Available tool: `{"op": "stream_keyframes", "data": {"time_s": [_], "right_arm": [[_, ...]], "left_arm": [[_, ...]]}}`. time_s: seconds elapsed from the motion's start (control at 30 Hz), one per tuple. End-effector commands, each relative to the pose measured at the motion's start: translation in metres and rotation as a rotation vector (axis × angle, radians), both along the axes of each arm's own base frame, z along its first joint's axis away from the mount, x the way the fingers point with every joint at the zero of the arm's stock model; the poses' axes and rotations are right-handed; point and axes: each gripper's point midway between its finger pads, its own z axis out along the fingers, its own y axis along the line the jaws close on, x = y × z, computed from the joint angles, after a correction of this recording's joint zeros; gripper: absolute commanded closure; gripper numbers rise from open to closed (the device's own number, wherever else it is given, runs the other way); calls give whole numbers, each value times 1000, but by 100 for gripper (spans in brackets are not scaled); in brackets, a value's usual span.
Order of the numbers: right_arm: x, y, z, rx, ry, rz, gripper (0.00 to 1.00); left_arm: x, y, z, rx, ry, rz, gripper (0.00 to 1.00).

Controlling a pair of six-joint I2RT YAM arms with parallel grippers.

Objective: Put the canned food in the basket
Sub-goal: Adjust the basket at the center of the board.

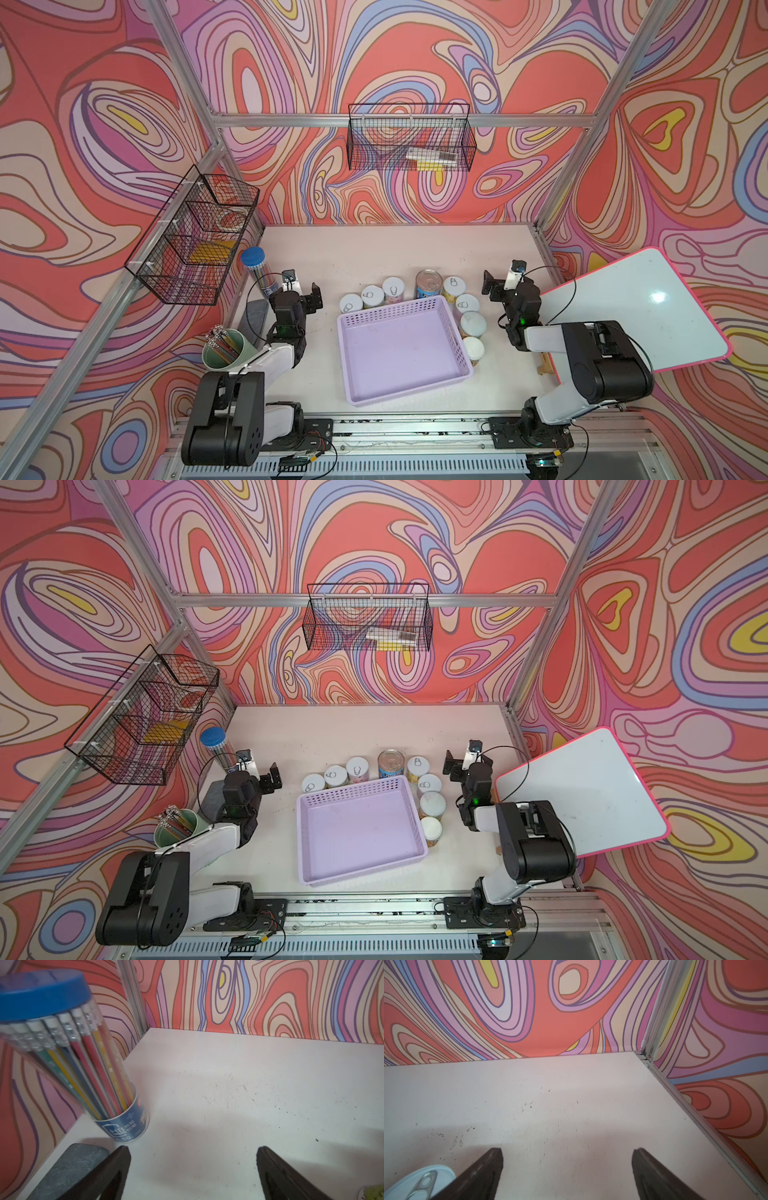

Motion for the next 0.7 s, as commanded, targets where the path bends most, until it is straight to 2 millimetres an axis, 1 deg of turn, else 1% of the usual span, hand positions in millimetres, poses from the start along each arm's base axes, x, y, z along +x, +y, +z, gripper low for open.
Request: {"op": "stream_keyframes", "data": {"time_s": [0.0, 0.13, 0.17, 0.23, 0.27, 0.3, 0.37, 0.43, 0.53, 0.57, 0.63, 0.67], "right_arm": [[-5, 0, 4, 24, 36, -1, 2], [-12, -2, 19, 42, 43, -13, 2], [-13, -3, 26, 53, 44, -23, 2], [-17, 0, 37, 70, 55, -9, 2], [-19, 4, 45, 80, 53, 11, 2], [-21, 9, 51, 100, 55, 35, 2], [-24, 13, 62, 149, 53, 50, 2], [-27, 11, 71, 218, 60, 22, 2], [-32, 2, 72, 331, 137, -81, 2], [-31, 6, 73, 345, 162, -61, 1], [-29, 23, 79, 357, 165, 40, 1], [-29, 27, 79, 375, 169, 56, 2]], "left_arm": [[-13, 11, 4, 6, 42, 108, 1], [-16, -2, 21, 12, 46, 76, 1], [-17, -3, 27, 18, 48, 86, 1], [-22, 1, 36, -16, 45, 153, 1], [-23, 4, 46, -61, 36, 191, 1], [-25, 6, 50, -95, 42, 219, 1], [-28, 6, 54, -137, 63, 241, 1], [-30, 6, 58, -184, 79, 266, 1], [-41, 8, 60, -264, 142, 337, 1], [-44, 7, 59, -279, 175, 345, 1], [-48, 5, 60, -296, 226, 353, 1], [-51, 6, 60, -302, 253, 376, 1]]}}
